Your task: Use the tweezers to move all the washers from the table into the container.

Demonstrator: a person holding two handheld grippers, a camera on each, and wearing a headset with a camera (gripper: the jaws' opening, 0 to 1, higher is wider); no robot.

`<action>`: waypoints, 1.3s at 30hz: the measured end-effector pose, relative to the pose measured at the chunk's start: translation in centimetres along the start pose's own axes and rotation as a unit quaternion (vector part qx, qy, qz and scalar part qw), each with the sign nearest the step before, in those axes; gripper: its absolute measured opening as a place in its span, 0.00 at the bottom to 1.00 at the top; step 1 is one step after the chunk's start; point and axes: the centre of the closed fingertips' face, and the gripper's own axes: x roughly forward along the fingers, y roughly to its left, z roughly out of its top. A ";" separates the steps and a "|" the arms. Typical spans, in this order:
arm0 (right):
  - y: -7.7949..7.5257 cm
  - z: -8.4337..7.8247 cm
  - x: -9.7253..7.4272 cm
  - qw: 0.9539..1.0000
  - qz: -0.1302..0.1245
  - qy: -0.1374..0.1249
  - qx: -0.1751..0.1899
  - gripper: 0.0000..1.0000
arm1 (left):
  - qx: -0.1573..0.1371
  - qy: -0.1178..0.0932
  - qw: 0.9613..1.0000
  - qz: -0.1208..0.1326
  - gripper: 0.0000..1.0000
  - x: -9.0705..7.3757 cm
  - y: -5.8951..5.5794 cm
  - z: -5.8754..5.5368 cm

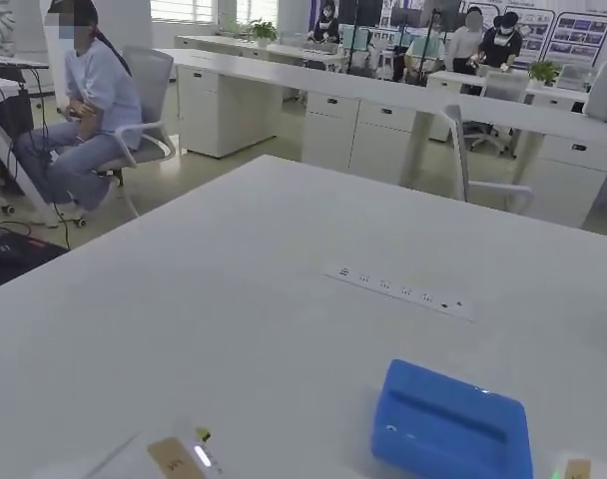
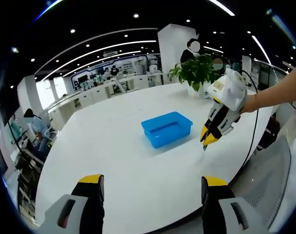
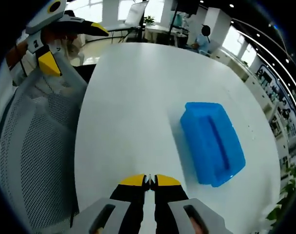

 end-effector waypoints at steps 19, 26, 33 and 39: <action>2.0 0.6 4.9 0.995 0.035 0.049 -0.083 0.03 | -0.017 0.011 1.000 0.016 0.84 -0.3 0.9 -1.5; 2.5 0.7 5.7 0.992 0.053 0.055 -0.105 0.04 | -0.024 0.016 1.000 0.014 0.84 -0.1 0.9 -1.9; 2.6 0.9 6.0 0.992 0.065 0.053 -0.096 0.04 | -0.025 0.016 0.999 0.013 0.84 0.1 1.1 -2.0; 2.3 1.2 5.6 0.995 0.054 0.041 -0.070 0.09 | -0.024 0.013 1.000 0.012 0.84 0.2 1.2 -1.8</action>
